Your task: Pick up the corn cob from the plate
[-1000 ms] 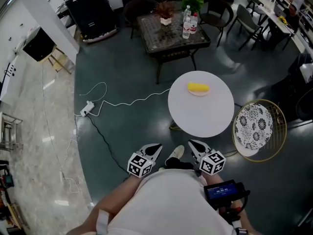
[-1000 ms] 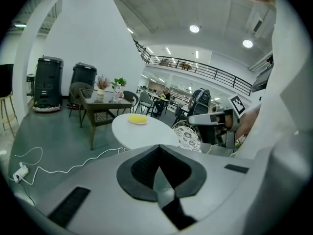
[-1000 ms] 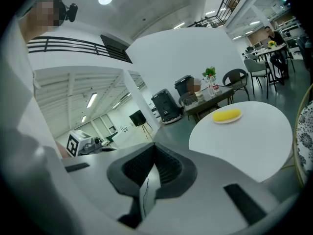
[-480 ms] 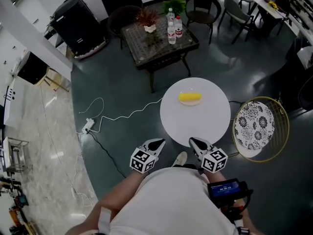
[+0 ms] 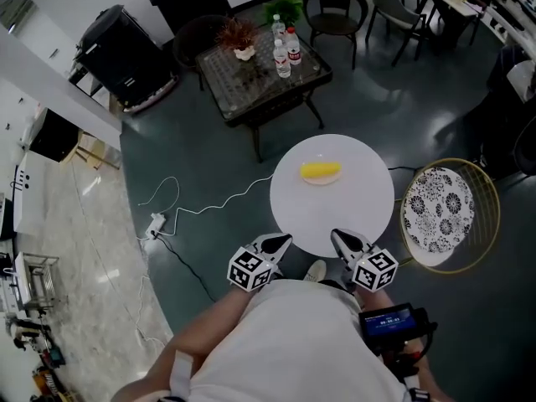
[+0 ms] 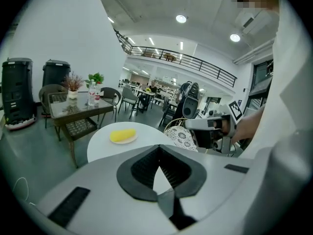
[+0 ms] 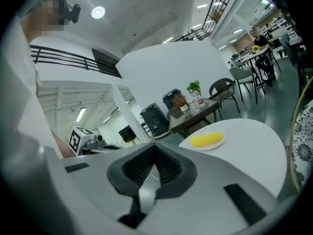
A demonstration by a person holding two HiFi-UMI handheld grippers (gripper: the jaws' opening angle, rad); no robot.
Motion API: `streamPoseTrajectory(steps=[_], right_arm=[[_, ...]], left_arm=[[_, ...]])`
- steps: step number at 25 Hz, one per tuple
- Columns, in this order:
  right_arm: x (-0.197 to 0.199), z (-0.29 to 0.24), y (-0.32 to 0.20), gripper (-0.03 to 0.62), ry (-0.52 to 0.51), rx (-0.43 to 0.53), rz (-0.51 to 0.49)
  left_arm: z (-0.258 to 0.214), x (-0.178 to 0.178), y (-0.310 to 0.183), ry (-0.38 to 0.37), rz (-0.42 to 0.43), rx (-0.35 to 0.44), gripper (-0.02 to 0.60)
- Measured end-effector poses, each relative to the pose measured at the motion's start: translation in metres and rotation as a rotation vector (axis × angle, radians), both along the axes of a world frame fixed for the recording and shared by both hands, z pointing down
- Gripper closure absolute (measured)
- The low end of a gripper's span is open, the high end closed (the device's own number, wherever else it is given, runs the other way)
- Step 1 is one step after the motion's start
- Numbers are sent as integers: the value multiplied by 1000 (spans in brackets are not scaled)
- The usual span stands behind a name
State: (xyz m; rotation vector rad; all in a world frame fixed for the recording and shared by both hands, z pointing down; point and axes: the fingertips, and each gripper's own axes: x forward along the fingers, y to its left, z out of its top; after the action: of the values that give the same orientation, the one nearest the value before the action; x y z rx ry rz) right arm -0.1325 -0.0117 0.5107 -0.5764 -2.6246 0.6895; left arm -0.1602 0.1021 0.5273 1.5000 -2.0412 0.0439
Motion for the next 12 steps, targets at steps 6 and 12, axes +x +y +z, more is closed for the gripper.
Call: streamPoseTrajectory(steps=[6,12], right_arm=[[4,3,-13,586,10,-4,60],[6,5,-30,586,24,-4,153]], left_arm=[[-4,-22,-6,-20,26,-1,574],[2,-55,-17,-17,90,-30,574]])
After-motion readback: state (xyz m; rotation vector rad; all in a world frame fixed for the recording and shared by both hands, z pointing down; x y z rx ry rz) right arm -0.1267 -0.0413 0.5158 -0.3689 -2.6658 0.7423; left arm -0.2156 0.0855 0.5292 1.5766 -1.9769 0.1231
